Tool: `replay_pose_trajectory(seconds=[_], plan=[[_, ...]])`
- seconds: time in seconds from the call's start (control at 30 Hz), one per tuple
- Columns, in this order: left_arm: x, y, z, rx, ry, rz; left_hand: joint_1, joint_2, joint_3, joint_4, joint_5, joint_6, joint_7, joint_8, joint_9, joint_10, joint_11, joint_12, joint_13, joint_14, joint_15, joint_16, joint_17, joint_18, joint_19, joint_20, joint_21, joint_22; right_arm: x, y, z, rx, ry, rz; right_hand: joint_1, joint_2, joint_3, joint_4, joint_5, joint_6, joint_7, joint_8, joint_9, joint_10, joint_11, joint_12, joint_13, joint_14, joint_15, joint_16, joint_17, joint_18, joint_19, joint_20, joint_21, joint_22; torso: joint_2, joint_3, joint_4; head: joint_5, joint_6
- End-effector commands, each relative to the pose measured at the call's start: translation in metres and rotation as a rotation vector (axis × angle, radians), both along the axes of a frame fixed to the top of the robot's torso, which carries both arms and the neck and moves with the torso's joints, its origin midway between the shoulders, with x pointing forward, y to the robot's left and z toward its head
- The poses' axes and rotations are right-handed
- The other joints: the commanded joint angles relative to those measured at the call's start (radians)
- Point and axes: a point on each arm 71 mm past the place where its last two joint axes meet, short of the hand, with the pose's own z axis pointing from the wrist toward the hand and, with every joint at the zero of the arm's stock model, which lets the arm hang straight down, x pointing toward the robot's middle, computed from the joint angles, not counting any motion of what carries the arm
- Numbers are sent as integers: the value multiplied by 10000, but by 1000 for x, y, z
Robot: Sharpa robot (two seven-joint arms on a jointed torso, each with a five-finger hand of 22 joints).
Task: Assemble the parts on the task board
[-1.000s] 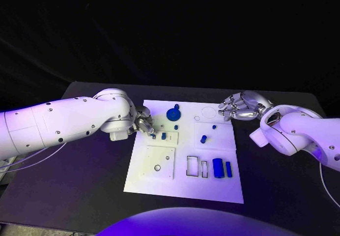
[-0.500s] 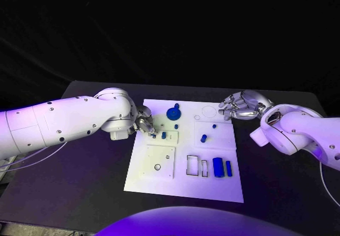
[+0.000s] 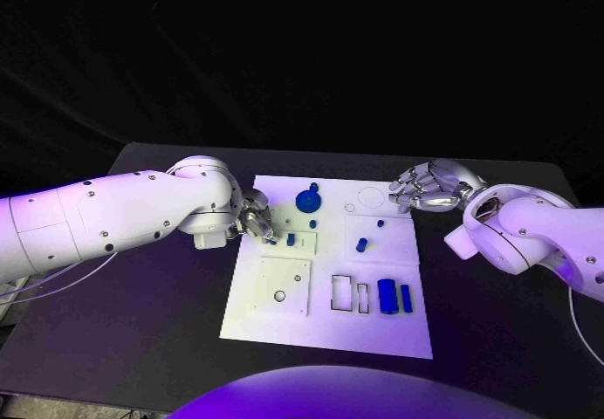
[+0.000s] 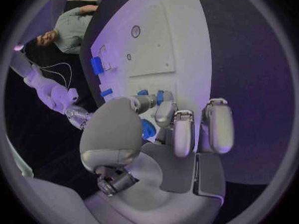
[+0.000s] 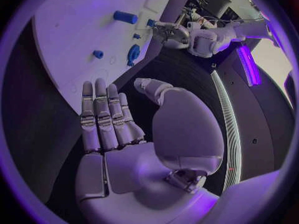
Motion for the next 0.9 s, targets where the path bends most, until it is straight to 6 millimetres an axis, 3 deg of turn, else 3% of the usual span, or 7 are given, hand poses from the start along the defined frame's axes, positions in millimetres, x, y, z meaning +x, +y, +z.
replay_pose_trajectory(seconds=[0.03,0.53,0.73,0.9], plan=[[-2,0,-2,166,166,-178,-104,-29,958,-895,66,213,-225,49,231,64,31,39,9,1038,-49,36,2635,29,219,-78,48,2093,-1,1,0,-28,46,144,-52,38,-53,14,29,-73,408,61,-17,-62,-19,55,-9,-74,7,-34,-9,42,-75,20,-49,-9,-3,0,1,5,-10],[-1,-1,-2,108,127,-124,-171,-16,919,-865,58,245,-241,67,209,96,20,64,41,1038,-60,36,2635,26,224,-86,63,2097,-1,1,0,-26,35,138,-50,39,-56,12,30,-74,407,74,-24,-65,-18,66,-22,-84,10,-46,-13,46,-81,27,-62,-33,-1,0,2,8,-28],[-1,-1,-2,110,180,-135,-759,-338,403,-542,69,272,-253,-5,64,68,18,32,-19,1038,-58,36,2635,26,218,-91,54,2093,-1,1,0,-26,34,135,-50,39,-56,12,30,-74,407,74,-24,-65,-18,66,-22,-84,10,-46,-13,46,-81,27,-62,-33,-2,2,3,0,-25],[-1,0,-3,151,283,-183,-1034,-435,44,-368,75,350,-272,-46,-45,52,2,25,-38,1038,-71,36,2635,29,214,-98,44,2091,-1,1,0,-26,32,136,-50,39,-56,12,30,-74,407,74,-24,-65,-18,66,-22,-84,10,-46,-13,46,-81,27,-62,-33,-2,1,-1,6,-34]])
